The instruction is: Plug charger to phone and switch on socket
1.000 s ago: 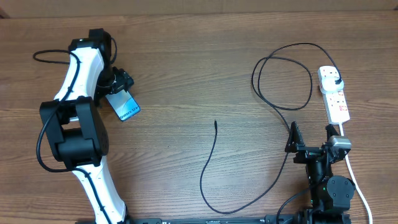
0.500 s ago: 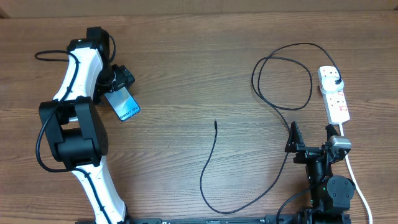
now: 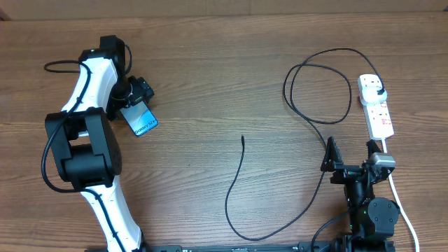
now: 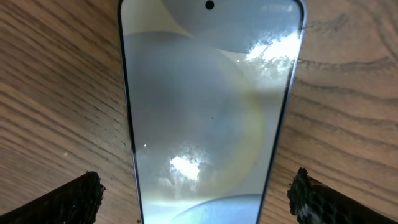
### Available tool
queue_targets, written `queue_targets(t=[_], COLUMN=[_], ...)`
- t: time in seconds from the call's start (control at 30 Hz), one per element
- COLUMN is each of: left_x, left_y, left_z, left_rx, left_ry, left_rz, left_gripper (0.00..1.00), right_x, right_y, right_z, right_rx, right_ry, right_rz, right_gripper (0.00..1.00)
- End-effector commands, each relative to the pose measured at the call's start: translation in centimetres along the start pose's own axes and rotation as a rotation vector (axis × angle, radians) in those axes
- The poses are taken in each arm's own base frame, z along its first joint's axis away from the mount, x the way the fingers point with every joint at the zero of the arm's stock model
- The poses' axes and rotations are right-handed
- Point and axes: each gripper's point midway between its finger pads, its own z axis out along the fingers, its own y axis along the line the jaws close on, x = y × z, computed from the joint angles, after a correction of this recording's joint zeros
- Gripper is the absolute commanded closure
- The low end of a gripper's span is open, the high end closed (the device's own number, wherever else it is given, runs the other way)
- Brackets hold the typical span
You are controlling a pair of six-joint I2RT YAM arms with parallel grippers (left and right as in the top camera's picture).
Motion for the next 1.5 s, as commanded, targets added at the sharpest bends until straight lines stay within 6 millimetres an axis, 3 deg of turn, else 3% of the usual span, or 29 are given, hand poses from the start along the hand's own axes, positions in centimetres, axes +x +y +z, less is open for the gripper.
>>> queue_targets(t=[0.0,1.47], left_x=[0.8,0.65], left_y=[0.31,0.18], left_z=[0.94,1.54], left_rx=[-0.006,0.001], left_ry=[0.033,0.02], left_rz=[0.015,0.006], left_gripper=[0.0,0.01], right_x=[0.14,0.14], right_y=[0.11,0.11], right_z=[0.01,0.01], right_rx=[-0.005,-0.005], right_ry=[-0.006,-0.006], right_rz=[0.003,0.003], right_gripper=[0.0,0.0])
